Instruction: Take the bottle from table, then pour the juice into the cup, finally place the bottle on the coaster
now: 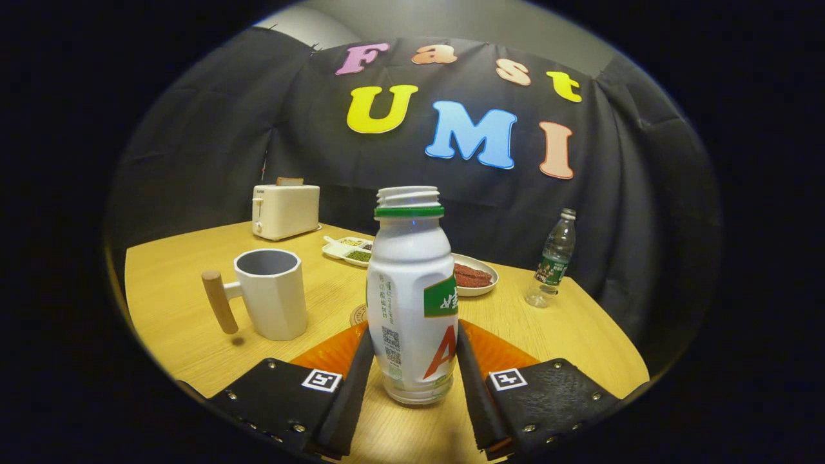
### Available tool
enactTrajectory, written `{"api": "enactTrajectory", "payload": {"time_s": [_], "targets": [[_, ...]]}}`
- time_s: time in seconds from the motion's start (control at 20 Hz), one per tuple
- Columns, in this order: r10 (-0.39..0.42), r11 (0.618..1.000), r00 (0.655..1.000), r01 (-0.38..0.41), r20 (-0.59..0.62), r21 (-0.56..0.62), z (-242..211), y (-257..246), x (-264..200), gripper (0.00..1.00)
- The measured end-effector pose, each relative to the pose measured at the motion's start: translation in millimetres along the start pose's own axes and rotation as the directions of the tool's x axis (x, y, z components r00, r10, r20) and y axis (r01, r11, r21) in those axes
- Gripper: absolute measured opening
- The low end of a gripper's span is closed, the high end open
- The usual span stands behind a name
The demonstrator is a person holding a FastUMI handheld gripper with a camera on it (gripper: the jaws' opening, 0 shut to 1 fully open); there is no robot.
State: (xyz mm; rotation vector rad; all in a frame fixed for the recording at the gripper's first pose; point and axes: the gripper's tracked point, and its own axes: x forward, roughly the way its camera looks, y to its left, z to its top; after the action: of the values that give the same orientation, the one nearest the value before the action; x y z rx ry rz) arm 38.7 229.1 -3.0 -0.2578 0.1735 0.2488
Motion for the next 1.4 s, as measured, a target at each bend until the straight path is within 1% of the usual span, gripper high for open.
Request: {"api": "enactTrajectory", "payload": {"time_s": [0.2,0.4,0.65,0.9,1.1,1.3,1.4], "targets": [[-0.039,0.987,0.999,0.039,0.000,-0.155,12.1,3.2,4.0,0.69],[-0.105,0.945,0.994,0.103,0.010,-0.310,25.3,-1.7,8.6,0.69],[-0.161,0.849,0.985,0.172,0.065,-0.500,45.9,-0.2,13.6,0.68],[-0.174,0.750,0.981,0.191,0.089,-0.633,54.5,9.2,22.1,0.68],[-0.192,0.671,0.976,0.206,0.102,-0.712,56.5,9.5,28.0,0.69],[-0.198,0.610,0.975,0.205,0.103,-0.765,56.3,11.4,30.9,0.69],[-0.206,0.567,0.972,0.215,0.116,-0.795,59.8,10.6,31.9,0.69]]}}
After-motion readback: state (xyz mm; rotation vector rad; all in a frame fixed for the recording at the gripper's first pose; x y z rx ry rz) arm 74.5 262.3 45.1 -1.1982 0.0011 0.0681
